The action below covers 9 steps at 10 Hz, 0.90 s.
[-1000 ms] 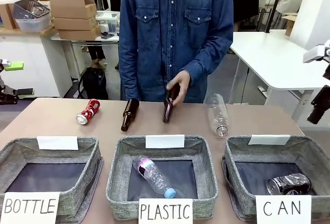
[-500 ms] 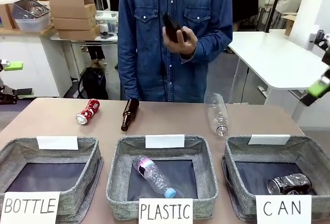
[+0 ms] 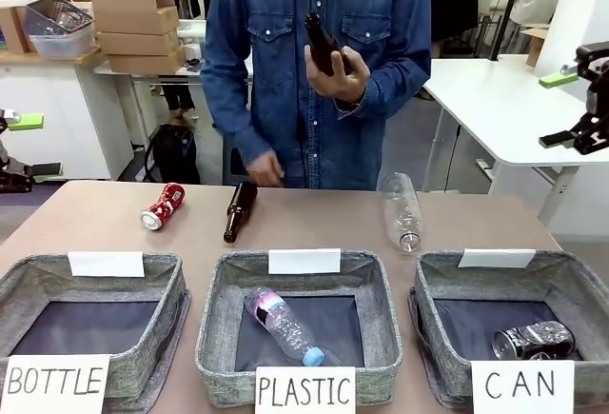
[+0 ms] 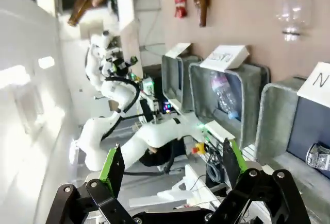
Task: Sort the can waste into the basket.
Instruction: Pick up the can waste from the table and place it in the right Fabric basket.
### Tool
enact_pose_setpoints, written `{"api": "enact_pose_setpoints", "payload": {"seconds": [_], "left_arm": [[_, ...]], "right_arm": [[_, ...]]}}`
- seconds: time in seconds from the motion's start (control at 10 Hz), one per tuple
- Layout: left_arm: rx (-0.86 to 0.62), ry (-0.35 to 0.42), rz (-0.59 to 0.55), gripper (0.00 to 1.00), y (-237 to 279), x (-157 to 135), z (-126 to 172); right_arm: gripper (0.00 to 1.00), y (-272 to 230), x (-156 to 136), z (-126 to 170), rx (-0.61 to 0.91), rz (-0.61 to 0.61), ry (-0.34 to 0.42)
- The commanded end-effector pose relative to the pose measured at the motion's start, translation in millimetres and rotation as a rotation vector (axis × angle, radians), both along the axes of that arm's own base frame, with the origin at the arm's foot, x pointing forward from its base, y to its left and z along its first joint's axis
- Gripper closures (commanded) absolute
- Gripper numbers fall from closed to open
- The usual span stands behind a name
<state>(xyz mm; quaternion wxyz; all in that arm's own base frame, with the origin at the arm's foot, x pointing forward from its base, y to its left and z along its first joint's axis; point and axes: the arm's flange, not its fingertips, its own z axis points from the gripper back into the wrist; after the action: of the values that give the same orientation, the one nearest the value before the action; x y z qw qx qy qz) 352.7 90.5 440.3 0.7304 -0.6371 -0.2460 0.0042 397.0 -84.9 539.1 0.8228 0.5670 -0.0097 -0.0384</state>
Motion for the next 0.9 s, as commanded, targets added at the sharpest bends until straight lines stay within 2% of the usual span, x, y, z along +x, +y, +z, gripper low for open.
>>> {"api": "enact_pose_setpoints", "payload": {"seconds": [0.0, 0.8], "left_arm": [[-0.001, -0.023, -0.012, 0.0, -0.6, -0.5, 0.1], [-0.001, -0.023, -0.012, 0.0, -0.6, -0.5, 0.1]], "right_arm": [[0.0, 6.6, -4.5, 2.8, -0.078, 0.153, -0.044], [0.0, 6.6, -4.5, 2.8, -0.078, 0.153, -0.044]]}}
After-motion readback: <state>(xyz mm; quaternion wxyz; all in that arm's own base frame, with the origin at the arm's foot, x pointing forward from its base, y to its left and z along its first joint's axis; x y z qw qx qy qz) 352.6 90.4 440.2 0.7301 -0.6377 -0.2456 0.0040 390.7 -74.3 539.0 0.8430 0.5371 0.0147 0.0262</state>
